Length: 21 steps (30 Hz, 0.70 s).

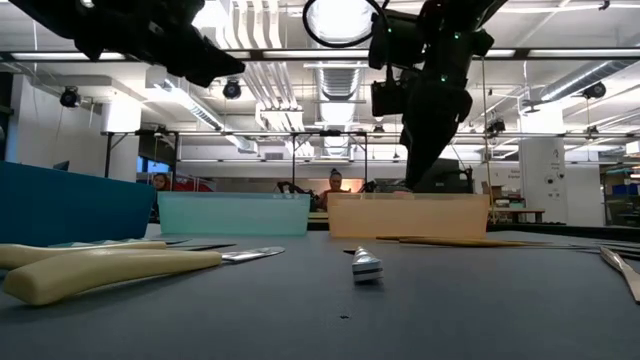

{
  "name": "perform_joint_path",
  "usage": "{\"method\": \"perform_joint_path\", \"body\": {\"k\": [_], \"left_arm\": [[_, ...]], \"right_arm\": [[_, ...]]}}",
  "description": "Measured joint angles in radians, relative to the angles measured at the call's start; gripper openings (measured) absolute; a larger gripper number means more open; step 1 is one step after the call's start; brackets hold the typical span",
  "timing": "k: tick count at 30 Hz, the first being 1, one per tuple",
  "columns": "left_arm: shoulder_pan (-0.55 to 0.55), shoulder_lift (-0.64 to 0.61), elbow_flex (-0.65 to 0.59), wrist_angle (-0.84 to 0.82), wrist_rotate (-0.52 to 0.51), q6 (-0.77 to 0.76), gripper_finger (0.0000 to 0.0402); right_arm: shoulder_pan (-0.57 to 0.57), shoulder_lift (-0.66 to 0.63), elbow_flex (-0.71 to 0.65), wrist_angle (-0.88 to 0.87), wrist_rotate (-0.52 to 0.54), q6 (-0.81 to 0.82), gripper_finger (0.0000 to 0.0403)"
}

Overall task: Sort silverware by color (type)
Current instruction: Put the golden knife into the orange bin

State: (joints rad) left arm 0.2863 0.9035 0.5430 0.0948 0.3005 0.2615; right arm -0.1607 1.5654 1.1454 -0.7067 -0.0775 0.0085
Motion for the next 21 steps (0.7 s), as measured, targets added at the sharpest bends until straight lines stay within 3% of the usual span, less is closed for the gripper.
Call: {"method": "perform_joint_path", "body": {"k": [9, 21], "left_arm": [[0.0, -0.006, -0.001, 0.021, 0.003, 0.009, 0.0037], [0.0, -0.006, 0.0, 0.067, -0.004, 0.092, 0.0037]], "right_arm": [[0.008, 0.0, -0.004, -0.098, 0.004, -0.032, 0.0147], [0.008, 0.0, -0.079, -0.139, 0.028, -0.062, 0.013]]}}
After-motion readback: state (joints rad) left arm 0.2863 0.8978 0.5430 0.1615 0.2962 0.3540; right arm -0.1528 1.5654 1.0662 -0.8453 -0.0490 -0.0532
